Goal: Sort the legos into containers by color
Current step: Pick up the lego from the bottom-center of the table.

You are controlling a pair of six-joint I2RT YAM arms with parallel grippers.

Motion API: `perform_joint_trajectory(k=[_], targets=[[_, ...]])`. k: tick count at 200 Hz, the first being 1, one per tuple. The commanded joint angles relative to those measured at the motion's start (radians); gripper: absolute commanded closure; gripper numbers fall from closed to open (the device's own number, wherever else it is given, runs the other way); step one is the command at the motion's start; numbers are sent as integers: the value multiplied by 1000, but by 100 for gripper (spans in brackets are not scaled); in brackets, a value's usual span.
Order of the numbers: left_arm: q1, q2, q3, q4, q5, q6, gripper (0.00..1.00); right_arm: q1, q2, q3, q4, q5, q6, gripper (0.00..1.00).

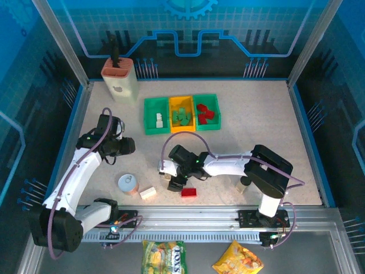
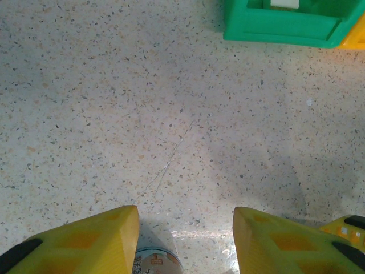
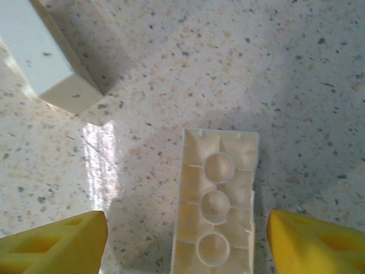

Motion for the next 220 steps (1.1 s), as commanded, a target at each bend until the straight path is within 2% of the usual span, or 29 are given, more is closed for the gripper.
perform_joint_trajectory(k=[1, 119, 148, 190, 220], targets=[[10, -10, -16, 5, 12, -3, 52, 6, -12, -13, 51, 60, -13, 26], [9, -14, -19, 10, 16, 0, 52, 6, 33, 9, 22, 20, -20, 48], [10, -13, -19, 11, 15, 2, 52, 5, 42, 13, 19, 16, -21, 57], [10, -13, -19, 13, 14, 4, 52, 6, 30, 16, 19, 14, -26, 75], [10, -11, -19, 13, 14, 3, 52, 0, 11, 16, 34, 24, -19, 77]])
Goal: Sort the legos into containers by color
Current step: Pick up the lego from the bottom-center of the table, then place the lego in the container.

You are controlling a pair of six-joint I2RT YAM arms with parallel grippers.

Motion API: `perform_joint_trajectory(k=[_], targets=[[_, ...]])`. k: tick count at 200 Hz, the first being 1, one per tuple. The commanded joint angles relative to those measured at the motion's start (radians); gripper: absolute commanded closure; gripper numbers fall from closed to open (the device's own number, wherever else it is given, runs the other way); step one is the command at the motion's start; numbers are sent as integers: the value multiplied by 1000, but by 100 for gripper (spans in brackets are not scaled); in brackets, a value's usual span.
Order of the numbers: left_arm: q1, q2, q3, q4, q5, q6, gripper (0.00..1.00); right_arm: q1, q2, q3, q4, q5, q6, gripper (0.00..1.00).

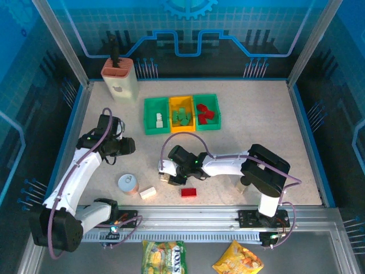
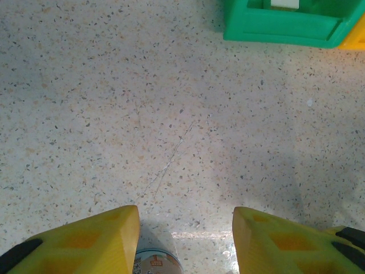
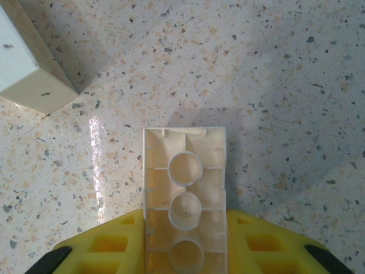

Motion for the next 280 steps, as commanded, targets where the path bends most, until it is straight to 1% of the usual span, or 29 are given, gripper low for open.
perform_joint_trajectory(k=[1, 29, 65, 89, 124, 149, 173, 199, 229, 242, 280], targets=[[10, -11, -13, 5, 14, 3, 52, 0, -17, 14, 4, -6, 3, 77], [10, -12, -13, 7, 15, 3, 52, -32, -35, 41, 13, -4, 51, 77], [10, -12, -16, 11, 20, 2, 52, -87, -48, 88, 50, 17, 170, 77], [10, -8, -17, 18, 27, 2, 52, -117, -25, 140, 79, 47, 258, 77], [10, -11, -17, 19, 28, 3, 52, -152, 45, 269, 45, 66, 393, 78], [11, -11, -17, 22, 36, 3, 52, -173, 121, 414, -40, 69, 481, 77], [11, -16, -19, 23, 41, 3, 52, -207, 202, 547, -115, 43, 594, 78], [11, -19, -21, 28, 44, 3, 52, -236, 258, 623, -123, 54, 708, 81], [13, -14, -21, 31, 50, 8, 52, -265, 321, 690, -102, 21, 826, 79], [14, -15, -22, 32, 53, 8, 52, -271, 347, 718, -90, 12, 853, 79], [14, -20, -22, 36, 58, 8, 52, -271, 437, 835, -117, 38, 916, 76]])
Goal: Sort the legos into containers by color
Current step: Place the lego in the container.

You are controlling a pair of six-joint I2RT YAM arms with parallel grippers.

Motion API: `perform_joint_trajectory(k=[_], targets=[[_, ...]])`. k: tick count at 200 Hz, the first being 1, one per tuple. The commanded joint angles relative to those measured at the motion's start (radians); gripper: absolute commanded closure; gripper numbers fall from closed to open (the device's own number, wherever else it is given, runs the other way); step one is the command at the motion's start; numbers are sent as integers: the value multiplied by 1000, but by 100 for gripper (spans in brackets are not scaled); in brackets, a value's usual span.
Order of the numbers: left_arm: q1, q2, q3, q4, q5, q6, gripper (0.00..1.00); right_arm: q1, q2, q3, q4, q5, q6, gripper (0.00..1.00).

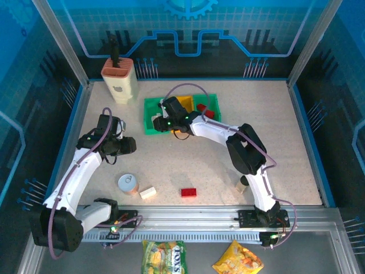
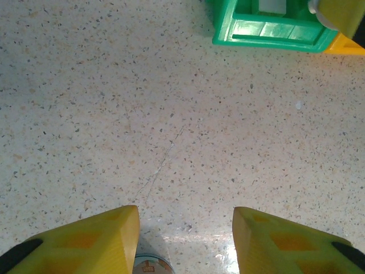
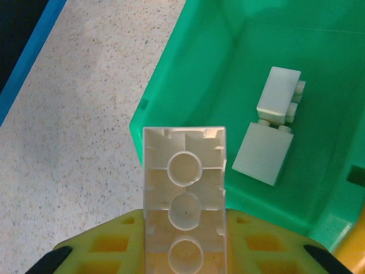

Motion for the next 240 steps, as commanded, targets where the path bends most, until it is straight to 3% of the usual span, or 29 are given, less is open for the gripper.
perform_joint_trajectory(k=[1, 40, 73, 107, 155, 240], targets=[[10, -20, -15, 9, 27, 7, 52, 0, 61, 95, -27, -4, 87, 76], [11, -20, -16, 11, 27, 7, 52, -4, 198, 284, -166, 51, 176, 76], [13, -20, -16, 11, 27, 7, 52, -3, 255, 345, -177, 89, 218, 75], [15, -20, -18, 13, 27, 6, 52, 0, 284, 392, -195, 76, 211, 66], [14, -9, -18, 12, 45, 1, 52, 6, 220, 354, -189, 80, 178, 50], [-21, 61, 0, -32, 140, -107, 53, 10, -25, 166, -153, 118, 94, 48]])
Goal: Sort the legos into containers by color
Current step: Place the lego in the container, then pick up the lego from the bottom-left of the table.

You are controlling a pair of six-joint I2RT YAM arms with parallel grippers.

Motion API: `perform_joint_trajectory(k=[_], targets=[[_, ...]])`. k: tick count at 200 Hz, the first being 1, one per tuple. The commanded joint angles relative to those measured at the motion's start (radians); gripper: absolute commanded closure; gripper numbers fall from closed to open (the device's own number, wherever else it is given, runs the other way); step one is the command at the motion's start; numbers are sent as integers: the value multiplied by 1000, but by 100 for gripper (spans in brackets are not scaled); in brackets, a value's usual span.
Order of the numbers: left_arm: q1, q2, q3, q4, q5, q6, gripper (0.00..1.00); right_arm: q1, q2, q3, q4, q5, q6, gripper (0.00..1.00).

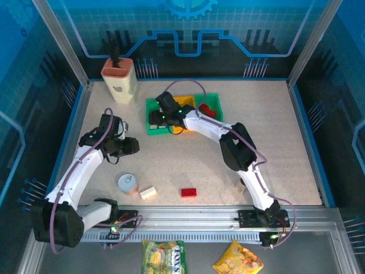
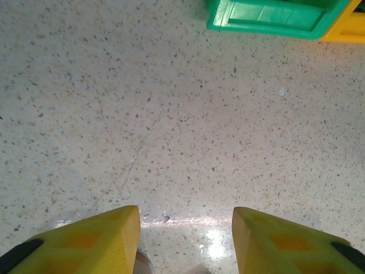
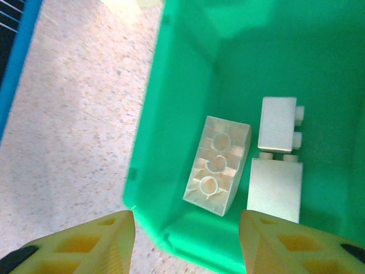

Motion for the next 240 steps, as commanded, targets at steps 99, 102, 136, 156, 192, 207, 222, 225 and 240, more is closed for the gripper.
perform_joint_trajectory(k=[99, 102, 136, 156, 192, 207, 222, 225, 240], targets=[[-379, 23, -9, -182, -182, -449, 48, -58, -425, -391, 70, 85, -95, 48], [-390, 21, -9, -185, -193, -464, 48, -62, -435, -402, 72, 86, -97, 48], [-506, 7, -14, -222, -296, -607, 44, -115, -534, -524, 95, 71, -103, 47], [-578, 16, -5, -262, -352, -699, 41, -152, -591, -588, 112, 50, -116, 47], [-712, 56, 1, -299, -406, -881, 33, -215, -677, -678, 126, 8, -144, 47], [-775, 85, 12, -319, -428, -960, 30, -242, -709, -715, 138, -24, -147, 48], [-837, 114, 20, -333, -452, -1038, 26, -266, -733, -745, 150, -54, -152, 48], [-847, 119, 20, -333, -455, -1052, 25, -270, -737, -749, 151, -60, -152, 48], [-895, 143, 19, -332, -463, -1116, 20, -289, -752, -770, 157, -90, -158, 48]])
